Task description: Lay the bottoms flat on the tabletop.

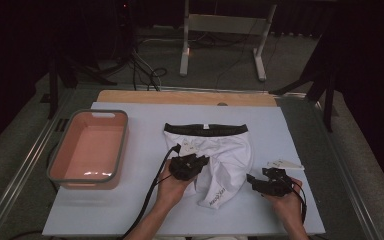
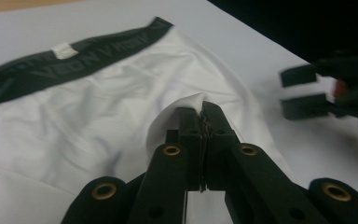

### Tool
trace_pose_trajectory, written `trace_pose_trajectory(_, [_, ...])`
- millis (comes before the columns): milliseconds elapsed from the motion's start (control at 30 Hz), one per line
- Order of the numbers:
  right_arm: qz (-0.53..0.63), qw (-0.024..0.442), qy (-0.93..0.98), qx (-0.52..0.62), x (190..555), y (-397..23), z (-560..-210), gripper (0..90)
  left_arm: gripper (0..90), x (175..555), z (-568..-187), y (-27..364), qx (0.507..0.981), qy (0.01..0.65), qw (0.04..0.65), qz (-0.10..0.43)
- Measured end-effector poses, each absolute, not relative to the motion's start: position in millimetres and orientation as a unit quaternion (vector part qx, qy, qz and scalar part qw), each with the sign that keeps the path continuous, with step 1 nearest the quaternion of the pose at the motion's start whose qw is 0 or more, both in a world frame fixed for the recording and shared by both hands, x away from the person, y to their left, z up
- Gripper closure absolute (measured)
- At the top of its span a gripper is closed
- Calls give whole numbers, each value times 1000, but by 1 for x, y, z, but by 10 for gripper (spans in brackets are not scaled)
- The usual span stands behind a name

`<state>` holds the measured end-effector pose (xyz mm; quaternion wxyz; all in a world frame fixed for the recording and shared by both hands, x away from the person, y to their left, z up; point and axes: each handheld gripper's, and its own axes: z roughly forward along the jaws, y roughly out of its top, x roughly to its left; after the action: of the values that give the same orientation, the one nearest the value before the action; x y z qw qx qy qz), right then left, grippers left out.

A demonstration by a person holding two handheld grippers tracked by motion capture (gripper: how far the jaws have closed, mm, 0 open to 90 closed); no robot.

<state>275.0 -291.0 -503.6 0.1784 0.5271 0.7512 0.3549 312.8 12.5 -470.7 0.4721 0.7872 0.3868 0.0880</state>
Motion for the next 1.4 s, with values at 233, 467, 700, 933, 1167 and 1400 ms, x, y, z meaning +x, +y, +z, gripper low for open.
trace_pose_trajectory(233, [356,180,755,520,274,-286,-503,292,883,331,-475,17,780,413,459,99])
trace_pose_trajectory(467, [349,185,762,513,274,-279,-503,290,882,353,-472,23,776,437,438,124])
trace_pose_trajectory(700, [350,187,762,512,274,-280,-503,289,640,359,-473,27,768,453,436,123])
trace_pose_trajectory(933, [354,186,761,511,274,-281,-502,284,344,331,-469,22,780,413,455,121])
trace_pose_trajectory(1167, [355,187,759,513,274,-281,-502,282,338,303,-466,16,784,379,480,105])
trace_pose_trajectory(1400, [356,186,760,511,274,-281,-502,282,420,285,-472,11,792,362,484,85])
